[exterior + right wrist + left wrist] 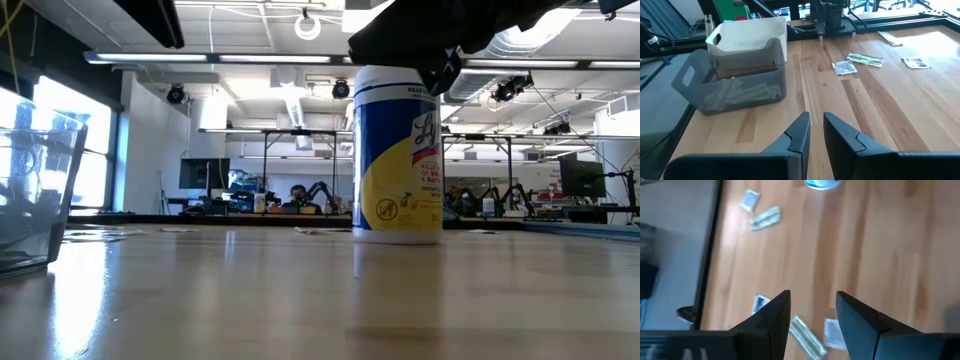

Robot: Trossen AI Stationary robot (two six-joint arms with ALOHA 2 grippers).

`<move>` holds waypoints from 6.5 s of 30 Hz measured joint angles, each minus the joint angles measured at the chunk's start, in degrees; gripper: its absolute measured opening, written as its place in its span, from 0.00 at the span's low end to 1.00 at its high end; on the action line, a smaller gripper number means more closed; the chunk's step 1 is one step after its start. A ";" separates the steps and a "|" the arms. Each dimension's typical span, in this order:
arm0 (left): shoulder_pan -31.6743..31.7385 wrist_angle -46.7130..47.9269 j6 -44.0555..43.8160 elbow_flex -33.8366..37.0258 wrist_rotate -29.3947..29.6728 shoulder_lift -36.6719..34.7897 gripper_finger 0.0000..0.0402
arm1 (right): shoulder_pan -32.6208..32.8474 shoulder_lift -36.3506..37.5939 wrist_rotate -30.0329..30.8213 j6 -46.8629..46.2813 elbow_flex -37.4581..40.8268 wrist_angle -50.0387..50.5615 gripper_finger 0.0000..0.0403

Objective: Pick & Place First Aid Supplies
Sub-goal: Put the bandage into the black transparent bin, then put the bandage into the gray bin

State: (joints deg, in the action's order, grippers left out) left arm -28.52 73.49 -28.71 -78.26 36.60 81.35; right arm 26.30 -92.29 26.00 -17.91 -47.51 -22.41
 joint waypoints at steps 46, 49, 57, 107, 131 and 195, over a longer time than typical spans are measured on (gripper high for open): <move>36.79 -37.74 -12.07 44.01 -25.84 -4.36 0.38 | 0.81 0.00 -4.72 0.18 0.00 1.18 0.13; 36.77 -41.14 -12.03 45.64 -26.67 -4.54 0.38 | 0.81 -0.01 -4.73 0.13 0.00 1.20 0.13; 36.75 -43.20 -12.09 47.13 -25.50 -4.54 0.37 | 0.81 0.00 -4.72 0.38 0.00 1.20 0.12; -21.48 -54.47 -9.90 29.29 -15.18 -4.06 0.01 | 0.74 0.00 -2.13 1.49 0.00 3.10 0.12; -10.59 -38.49 -6.19 24.54 -16.59 -0.84 0.33 | 1.32 0.00 -2.36 -1.66 0.02 4.22 0.12; 58.47 -42.41 -19.71 52.02 -14.27 -7.62 0.01 | -0.09 0.00 -2.14 6.40 0.02 3.74 0.13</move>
State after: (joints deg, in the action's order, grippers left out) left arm 29.95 31.08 -48.42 -26.24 22.33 73.74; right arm 26.22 -92.29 23.86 -11.51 -47.48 -18.68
